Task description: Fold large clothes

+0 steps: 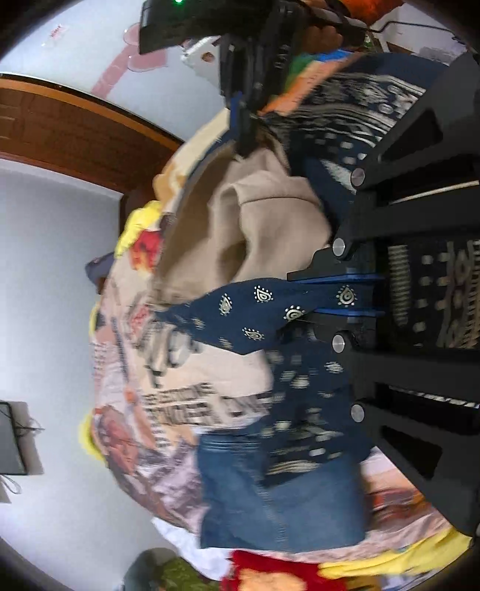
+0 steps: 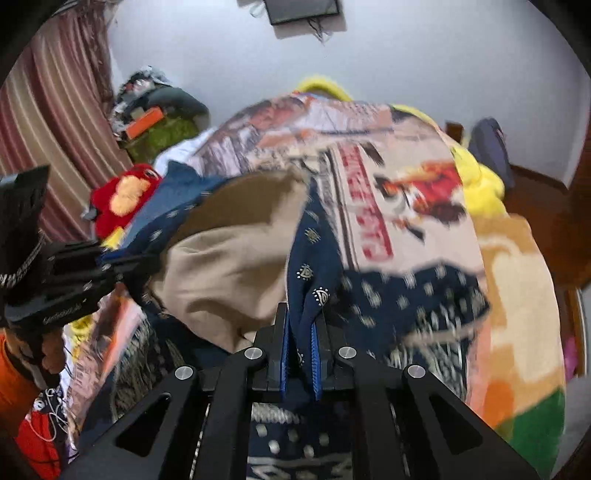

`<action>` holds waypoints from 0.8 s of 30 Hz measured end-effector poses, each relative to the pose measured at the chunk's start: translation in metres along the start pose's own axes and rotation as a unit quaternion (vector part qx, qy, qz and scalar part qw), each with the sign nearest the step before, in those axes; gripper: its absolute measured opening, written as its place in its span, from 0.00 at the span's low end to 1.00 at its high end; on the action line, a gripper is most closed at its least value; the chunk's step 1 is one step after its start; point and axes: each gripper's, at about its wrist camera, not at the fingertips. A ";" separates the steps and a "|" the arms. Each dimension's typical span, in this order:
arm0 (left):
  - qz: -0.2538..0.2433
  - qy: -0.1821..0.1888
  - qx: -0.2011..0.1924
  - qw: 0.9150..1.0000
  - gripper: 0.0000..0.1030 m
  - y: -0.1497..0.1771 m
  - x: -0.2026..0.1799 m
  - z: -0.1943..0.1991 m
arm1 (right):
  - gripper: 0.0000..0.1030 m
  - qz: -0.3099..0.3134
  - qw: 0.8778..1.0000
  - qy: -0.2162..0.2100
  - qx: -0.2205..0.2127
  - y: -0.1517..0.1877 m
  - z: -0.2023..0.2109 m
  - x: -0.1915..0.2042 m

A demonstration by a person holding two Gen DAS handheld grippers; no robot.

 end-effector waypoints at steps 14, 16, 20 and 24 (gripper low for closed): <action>0.030 -0.035 0.045 0.998 0.12 0.078 0.014 -0.038 | 0.60 0.011 0.986 0.155 0.060 0.064 -0.018 -0.030; 0.025 -0.042 0.045 0.998 0.12 0.078 0.012 -0.039 | 0.95 0.030 0.973 0.228 0.033 0.068 -0.013 -0.034; 0.017 -0.045 0.050 0.998 0.16 0.075 0.009 -0.034 | 0.94 0.031 0.981 0.187 0.037 0.075 0.000 -0.040; 0.005 -0.042 0.054 0.998 0.41 0.062 0.008 -0.022 | 0.94 0.044 0.986 0.163 0.012 0.067 0.023 -0.031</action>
Point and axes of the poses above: each gripper's, at about its wrist camera, not at the fingertips, and z roughly against the way its jaws point, x to its left, y to its underside, and after that the axes turned 1 degree about -z, right-handed
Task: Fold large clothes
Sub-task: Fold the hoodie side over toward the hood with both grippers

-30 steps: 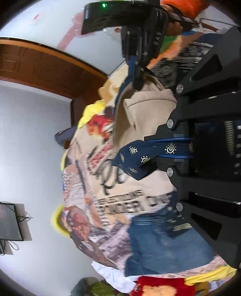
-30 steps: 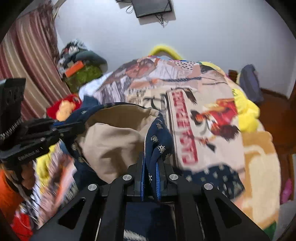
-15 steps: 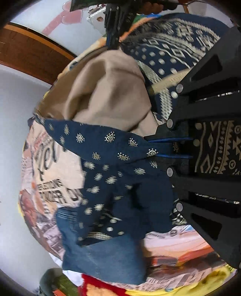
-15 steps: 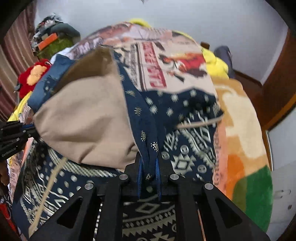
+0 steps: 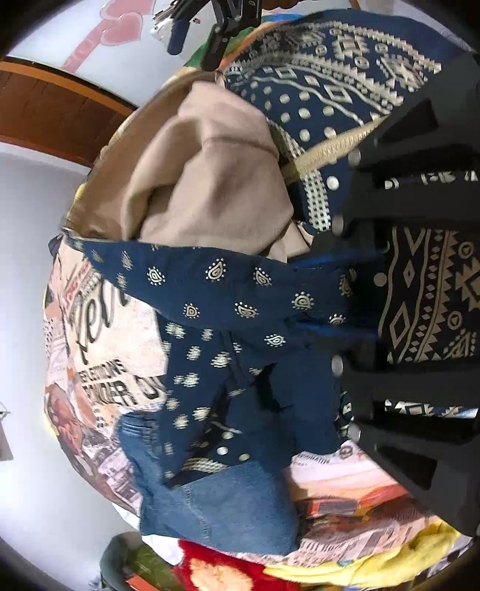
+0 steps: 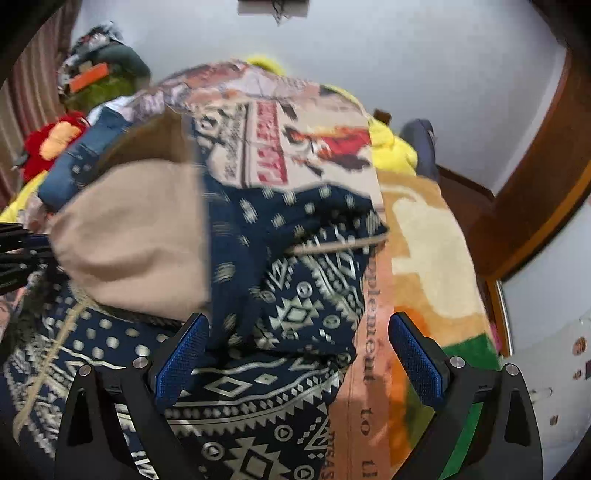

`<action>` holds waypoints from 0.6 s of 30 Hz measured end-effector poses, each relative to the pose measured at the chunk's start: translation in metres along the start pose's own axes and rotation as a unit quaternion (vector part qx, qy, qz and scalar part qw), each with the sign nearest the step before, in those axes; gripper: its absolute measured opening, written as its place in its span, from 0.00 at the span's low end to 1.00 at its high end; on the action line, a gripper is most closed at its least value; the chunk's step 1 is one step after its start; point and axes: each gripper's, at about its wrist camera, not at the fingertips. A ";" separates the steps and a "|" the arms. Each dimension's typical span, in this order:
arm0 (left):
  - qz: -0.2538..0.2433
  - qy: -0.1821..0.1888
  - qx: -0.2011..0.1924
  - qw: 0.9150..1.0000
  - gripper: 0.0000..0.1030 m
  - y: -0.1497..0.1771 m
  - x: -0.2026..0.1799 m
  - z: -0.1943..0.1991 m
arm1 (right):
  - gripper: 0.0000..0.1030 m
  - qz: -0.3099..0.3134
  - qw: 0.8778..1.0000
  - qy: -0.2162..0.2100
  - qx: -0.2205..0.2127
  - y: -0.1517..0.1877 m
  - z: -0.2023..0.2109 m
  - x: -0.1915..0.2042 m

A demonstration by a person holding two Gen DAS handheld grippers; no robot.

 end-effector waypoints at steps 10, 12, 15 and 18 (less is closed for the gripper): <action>0.012 0.004 -0.066 0.998 0.69 -0.069 0.008 0.028 | 0.94 -0.036 0.994 -0.090 -0.043 -0.066 0.011 0.011; 0.009 0.006 -0.065 0.998 0.69 -0.084 0.008 0.018 | 0.94 -0.043 0.993 -0.103 -0.040 -0.078 0.004 0.014; 0.008 0.008 -0.059 0.998 0.69 -0.099 0.009 0.000 | 0.94 -0.050 0.992 -0.116 -0.030 -0.093 -0.018 0.020; 0.007 0.013 -0.047 0.999 0.69 -0.110 0.009 -0.020 | 0.87 -0.051 0.991 -0.122 -0.013 -0.103 -0.041 0.026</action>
Point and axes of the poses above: each gripper's, at about its wrist camera, not at the fingertips, and z roughly against the way its jaws point, x to its left, y to its underside, and after that the axes turned 1 degree about -z, right-handed
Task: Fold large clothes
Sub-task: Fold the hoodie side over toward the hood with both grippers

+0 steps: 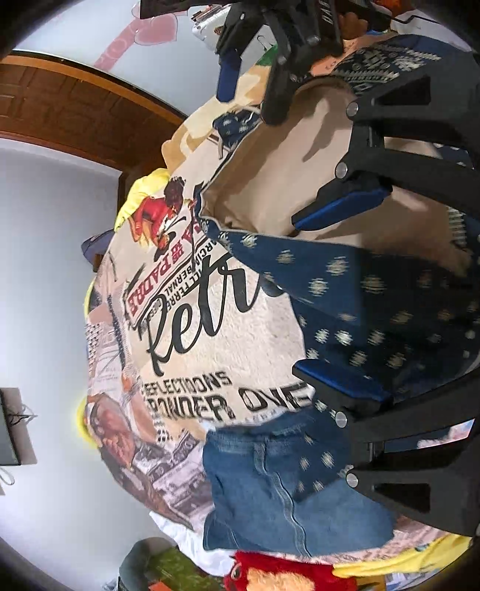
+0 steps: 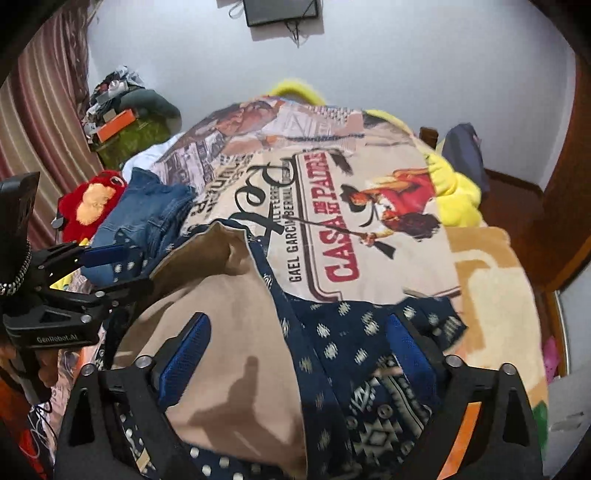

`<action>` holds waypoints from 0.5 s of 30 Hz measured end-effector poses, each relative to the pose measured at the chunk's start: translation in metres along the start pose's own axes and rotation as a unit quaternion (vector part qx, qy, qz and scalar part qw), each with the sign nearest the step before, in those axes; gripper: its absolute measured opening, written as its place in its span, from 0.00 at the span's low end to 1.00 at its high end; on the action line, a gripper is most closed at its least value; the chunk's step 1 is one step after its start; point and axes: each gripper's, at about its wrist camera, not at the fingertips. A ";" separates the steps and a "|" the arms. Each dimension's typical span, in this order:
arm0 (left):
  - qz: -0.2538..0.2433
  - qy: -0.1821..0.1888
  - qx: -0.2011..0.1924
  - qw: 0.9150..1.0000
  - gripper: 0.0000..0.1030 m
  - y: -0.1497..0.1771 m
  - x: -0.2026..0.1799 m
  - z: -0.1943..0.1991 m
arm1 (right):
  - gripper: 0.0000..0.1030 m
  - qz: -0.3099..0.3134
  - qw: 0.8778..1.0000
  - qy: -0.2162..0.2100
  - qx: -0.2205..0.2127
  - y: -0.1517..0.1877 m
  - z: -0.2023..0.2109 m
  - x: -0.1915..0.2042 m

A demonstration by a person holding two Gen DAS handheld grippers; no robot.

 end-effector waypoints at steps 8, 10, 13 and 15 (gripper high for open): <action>-0.019 0.003 0.006 1.000 0.30 -0.008 -0.008 -0.031 | 0.40 -0.015 0.999 -0.024 0.045 -0.005 -0.051 -0.008; -0.027 0.004 0.001 1.000 0.17 -0.009 -0.011 -0.030 | 0.28 -0.021 0.998 -0.030 0.049 -0.005 -0.057 -0.009; -0.039 0.004 -0.014 0.999 0.09 -0.008 -0.016 -0.020 | 0.14 -0.020 0.998 -0.037 0.040 -0.003 -0.051 -0.008; -0.041 0.012 -0.021 0.999 0.07 -0.007 -0.018 -0.009 | 0.12 -0.015 0.999 -0.042 0.030 -0.002 -0.041 -0.004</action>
Point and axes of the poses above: each gripper's, at about its wrist camera, not at the fingertips, and z roughly against the way its jaws point, x to its left, y to its underside, and after that the axes turned 1 degree about -z, right-handed
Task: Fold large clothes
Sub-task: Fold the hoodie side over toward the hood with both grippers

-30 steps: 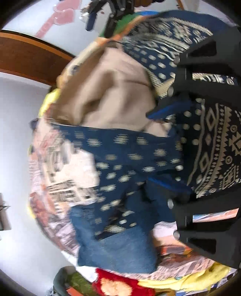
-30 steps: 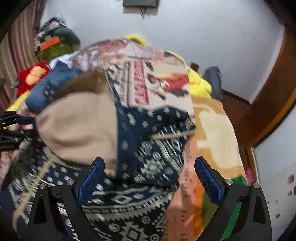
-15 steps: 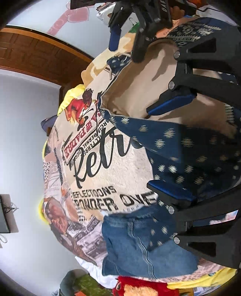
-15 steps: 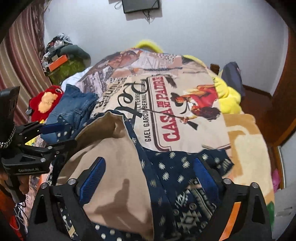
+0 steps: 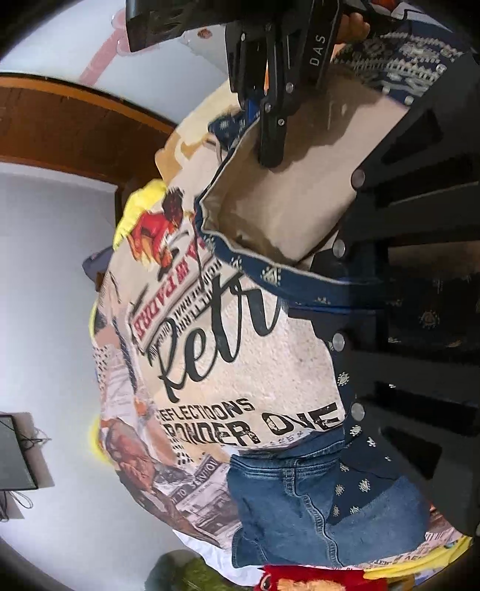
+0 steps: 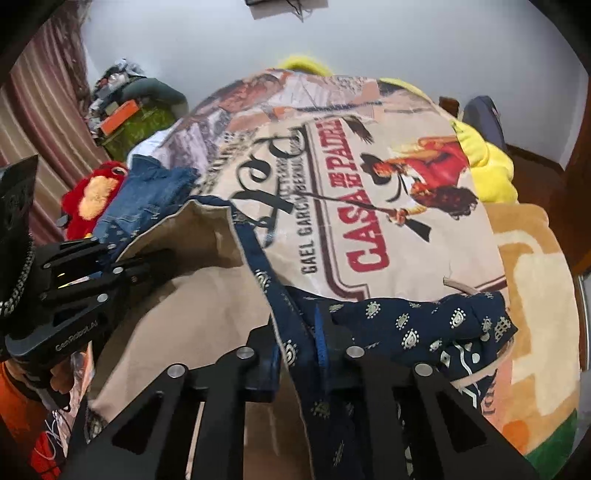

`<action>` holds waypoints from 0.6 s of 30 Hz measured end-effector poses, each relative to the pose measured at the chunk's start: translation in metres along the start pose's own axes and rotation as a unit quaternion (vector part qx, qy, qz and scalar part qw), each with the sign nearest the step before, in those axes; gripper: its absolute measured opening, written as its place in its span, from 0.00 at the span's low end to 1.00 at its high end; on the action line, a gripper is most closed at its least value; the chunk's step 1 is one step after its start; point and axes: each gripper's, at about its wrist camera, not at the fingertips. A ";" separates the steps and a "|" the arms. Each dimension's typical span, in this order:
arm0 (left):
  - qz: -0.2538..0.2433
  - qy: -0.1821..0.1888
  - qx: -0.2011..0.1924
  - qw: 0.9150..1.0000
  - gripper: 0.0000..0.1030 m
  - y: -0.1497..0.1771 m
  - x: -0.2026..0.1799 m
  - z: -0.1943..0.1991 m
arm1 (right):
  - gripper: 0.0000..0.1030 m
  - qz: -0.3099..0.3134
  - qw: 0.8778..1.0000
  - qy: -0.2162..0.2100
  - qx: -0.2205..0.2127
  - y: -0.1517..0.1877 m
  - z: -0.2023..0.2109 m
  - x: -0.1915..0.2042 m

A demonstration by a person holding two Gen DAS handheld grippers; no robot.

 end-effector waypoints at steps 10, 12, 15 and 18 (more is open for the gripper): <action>-0.014 0.050 -0.044 0.998 0.07 0.021 -0.028 0.092 | 0.12 0.037 0.998 -0.017 -0.048 0.034 0.087 0.034; -0.021 0.054 -0.044 0.997 0.07 0.033 -0.036 0.107 | 0.12 0.040 0.998 -0.020 -0.053 0.048 0.104 0.041; -0.025 0.061 -0.041 0.997 0.07 0.052 -0.046 0.123 | 0.13 0.040 0.998 -0.023 -0.051 0.068 0.120 0.047; -0.029 0.072 -0.024 0.997 0.10 0.072 -0.054 0.129 | 0.13 0.041 0.998 -0.027 -0.041 0.094 0.131 0.053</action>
Point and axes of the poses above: each gripper's, at about its wrist camera, not at the fingertips, and z roughly against the way its jaws point, x to its left, y to its underside, and after that the axes turned 1 degree about -z, right-handed
